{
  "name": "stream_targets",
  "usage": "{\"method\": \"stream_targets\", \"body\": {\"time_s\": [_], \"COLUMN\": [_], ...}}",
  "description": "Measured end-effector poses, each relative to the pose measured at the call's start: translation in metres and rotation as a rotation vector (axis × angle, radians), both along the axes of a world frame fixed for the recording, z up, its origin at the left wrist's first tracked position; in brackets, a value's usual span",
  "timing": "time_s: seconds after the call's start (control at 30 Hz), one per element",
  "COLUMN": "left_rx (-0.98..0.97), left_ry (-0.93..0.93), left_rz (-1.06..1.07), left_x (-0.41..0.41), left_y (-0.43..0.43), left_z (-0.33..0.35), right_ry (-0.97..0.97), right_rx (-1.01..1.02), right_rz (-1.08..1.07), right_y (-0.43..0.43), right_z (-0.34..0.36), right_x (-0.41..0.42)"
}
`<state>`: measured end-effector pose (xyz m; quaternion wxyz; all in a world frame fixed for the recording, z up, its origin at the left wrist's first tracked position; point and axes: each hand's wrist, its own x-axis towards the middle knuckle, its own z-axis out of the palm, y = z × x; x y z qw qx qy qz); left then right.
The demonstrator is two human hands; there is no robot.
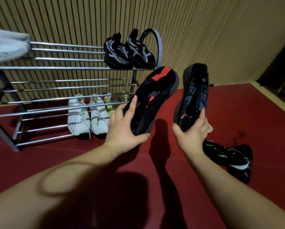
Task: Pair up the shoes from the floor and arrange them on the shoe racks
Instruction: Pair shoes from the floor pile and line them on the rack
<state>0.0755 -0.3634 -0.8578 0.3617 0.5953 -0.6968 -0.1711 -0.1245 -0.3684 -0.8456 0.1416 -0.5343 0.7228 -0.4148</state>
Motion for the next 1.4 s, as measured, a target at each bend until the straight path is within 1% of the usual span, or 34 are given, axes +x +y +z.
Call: {"method": "stream_targets", "body": {"time_s": [0.17, 0.27, 0.4, 0.53, 0.67, 0.73, 0.83, 0.93, 1.0, 1.07, 1.1, 1.13, 1.2, 1.3, 1.4], "left_rx": [-0.060, -0.056, -0.042, -0.021, 0.042, 0.081, 0.191, 0.230, 0.198, 0.226, 0.269, 0.309, 0.321, 0.237, 0.197], "left_ry": [0.081, 0.147, 0.245, 0.258, 0.291, 0.261, 0.219, 0.156, 0.164, 0.215, 0.204, 0.143, 0.011, -0.043, -0.089], "left_rz": [0.103, 0.203, 0.349, 0.527, 0.632, 0.684, 0.730, 0.685, 0.538, 0.318, 0.236, 0.197, 0.187, 0.218, 0.233], "left_x": [0.014, 0.034, 0.072, 0.114, 0.157, 0.170, 0.178, 0.182, 0.189, 0.202, 0.208, 0.214, 0.223, 0.225, 0.220], "left_y": [-0.007, -0.016, -0.031, -0.041, -0.055, -0.062, -0.074, -0.083, -0.079, -0.061, -0.048, -0.037, -0.023, -0.021, -0.028], "left_z": [0.025, 0.037, 0.051, 0.068, 0.091, 0.101, 0.115, 0.124, 0.128, 0.125, 0.123, 0.119, 0.108, 0.098, 0.099], "right_ry": [-0.015, -0.042, -0.006, 0.058, 0.143, 0.205, 0.306, 0.350, 0.411, 0.476, 0.487, 0.481, 0.429, 0.332, 0.237], "right_rx": [-0.062, -0.068, -0.082, -0.075, -0.023, 0.005, 0.032, 0.115, 0.161, 0.188, 0.188, 0.179, 0.160, 0.152, 0.103], "right_rz": [0.062, 0.120, 0.238, 0.361, 0.433, 0.464, 0.500, 0.512, 0.512, 0.522, 0.530, 0.543, 0.607, 0.738, 0.769], "right_y": [-0.013, -0.021, -0.032, -0.046, -0.067, -0.080, -0.101, -0.122, -0.130, -0.132, -0.132, -0.133, -0.135, -0.133, -0.128], "right_z": [0.026, 0.042, 0.064, 0.081, 0.095, 0.101, 0.109, 0.110, 0.105, 0.098, 0.095, 0.094, 0.094, 0.093, 0.089], "right_x": [0.024, 0.041, 0.071, 0.111, 0.157, 0.177, 0.210, 0.241, 0.255, 0.260, 0.259, 0.255, 0.245, 0.229, 0.219]}}
